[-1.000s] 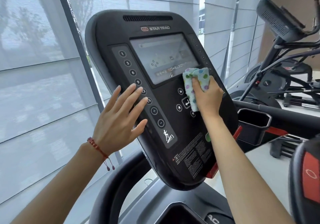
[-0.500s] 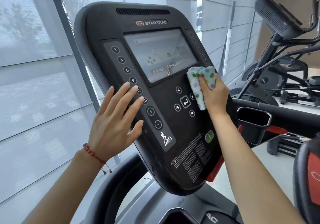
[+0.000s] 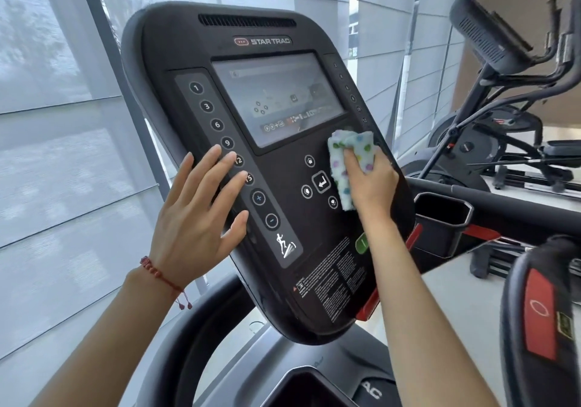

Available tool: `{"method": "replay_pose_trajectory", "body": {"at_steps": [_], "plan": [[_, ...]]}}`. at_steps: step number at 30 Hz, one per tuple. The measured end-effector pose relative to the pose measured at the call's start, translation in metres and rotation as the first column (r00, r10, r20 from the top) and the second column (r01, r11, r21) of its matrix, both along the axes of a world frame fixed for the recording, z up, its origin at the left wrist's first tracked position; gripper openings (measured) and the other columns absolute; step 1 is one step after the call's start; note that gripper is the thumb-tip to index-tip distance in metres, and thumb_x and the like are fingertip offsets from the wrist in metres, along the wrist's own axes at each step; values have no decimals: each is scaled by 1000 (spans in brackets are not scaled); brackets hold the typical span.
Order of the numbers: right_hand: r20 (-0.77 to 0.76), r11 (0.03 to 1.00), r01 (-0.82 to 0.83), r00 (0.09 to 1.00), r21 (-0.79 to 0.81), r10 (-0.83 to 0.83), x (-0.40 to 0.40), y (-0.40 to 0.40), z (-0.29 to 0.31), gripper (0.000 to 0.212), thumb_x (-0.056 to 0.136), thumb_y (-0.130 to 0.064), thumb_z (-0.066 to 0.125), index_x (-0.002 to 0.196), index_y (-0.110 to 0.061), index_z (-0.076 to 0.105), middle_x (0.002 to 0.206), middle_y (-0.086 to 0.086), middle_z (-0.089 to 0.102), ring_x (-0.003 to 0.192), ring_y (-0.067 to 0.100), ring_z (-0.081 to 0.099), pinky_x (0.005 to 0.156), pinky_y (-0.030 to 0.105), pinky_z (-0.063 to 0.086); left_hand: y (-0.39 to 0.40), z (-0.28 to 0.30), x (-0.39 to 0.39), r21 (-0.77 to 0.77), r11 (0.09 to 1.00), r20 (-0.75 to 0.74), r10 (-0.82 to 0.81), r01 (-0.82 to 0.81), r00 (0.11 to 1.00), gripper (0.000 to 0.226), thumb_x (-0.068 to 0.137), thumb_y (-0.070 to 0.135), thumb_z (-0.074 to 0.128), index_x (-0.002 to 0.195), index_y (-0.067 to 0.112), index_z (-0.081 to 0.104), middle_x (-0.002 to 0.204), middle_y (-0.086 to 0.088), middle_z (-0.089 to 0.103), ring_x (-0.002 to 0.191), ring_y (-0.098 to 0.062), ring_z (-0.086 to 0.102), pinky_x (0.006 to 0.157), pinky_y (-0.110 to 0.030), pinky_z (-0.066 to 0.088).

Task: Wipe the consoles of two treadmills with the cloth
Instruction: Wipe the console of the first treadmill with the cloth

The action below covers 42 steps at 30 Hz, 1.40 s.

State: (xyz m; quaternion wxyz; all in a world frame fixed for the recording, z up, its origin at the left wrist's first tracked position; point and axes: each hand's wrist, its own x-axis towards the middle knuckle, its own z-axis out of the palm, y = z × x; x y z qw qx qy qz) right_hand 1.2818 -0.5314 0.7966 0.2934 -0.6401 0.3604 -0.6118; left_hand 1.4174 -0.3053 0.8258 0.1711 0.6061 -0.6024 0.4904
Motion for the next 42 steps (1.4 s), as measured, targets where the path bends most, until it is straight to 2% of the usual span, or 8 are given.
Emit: {"method": "replay_pose_trajectory", "body": {"at_steps": [8,11,15,22,26,31,34,42], "plan": [[31,958,-177,981,-227,189,-8,108,-33,28,78,-38,63,85,-11,64,76,1,62,69,8,57,60,8,43,-5,-8,-11,-58,998,-108,32,-38,994,43,91,24,47,121,-5,57,134,-20,49,133,-33,34,110,-52,26],[41,957,-206,975,-206,219,-8,88,-31,29,79,-39,62,83,-11,63,75,2,60,69,9,55,61,16,44,-7,-8,-14,-68,996,-127,43,-52,991,43,90,24,48,121,-5,57,134,-21,48,133,-35,34,109,-53,27],[54,996,-24,998,-85,29,-23,18,-36,32,84,-41,62,85,-9,63,80,7,64,72,18,59,67,32,48,-7,-10,-16,-53,996,-134,67,-75,989,45,90,26,48,121,-4,56,135,-21,48,134,-35,33,109,-53,26],[57,982,156,985,109,-163,-27,-7,-47,33,87,-39,59,88,-6,61,86,13,67,80,26,60,68,27,39,-8,-11,-16,-56,994,-119,88,-95,989,43,89,25,49,120,-5,56,134,-22,48,133,-37,34,110,-53,25],[74,999,34,997,0,-34,-25,49,-49,26,83,-32,64,80,-7,61,76,10,64,71,21,59,68,31,48,-7,-12,-16,-50,994,-111,86,-92,990,43,90,24,49,120,-5,56,133,-22,48,133,-37,33,111,-52,24],[44,968,-114,991,-224,127,-18,115,-55,29,79,-37,63,81,-8,64,72,2,61,67,11,55,63,11,43,-7,-11,-16,-60,995,-110,74,-81,991,43,90,24,48,120,-6,57,133,-23,49,133,-37,34,110,-53,24],[39,937,-174,980,-304,195,-19,129,-63,29,82,-36,64,81,-7,63,71,4,59,62,11,56,56,19,48,-8,-11,-17,-69,995,-110,67,-74,992,43,91,24,47,119,-6,57,132,-24,49,132,-37,34,110,-53,24],[9,971,-8,1000,-240,10,-23,77,-58,38,85,-41,54,81,-4,62,71,9,60,64,12,52,59,19,39,-9,-11,-13,-78,995,-96,52,-59,994,42,89,23,51,119,-5,57,131,-23,50,132,-37,34,110,-53,26]]}}
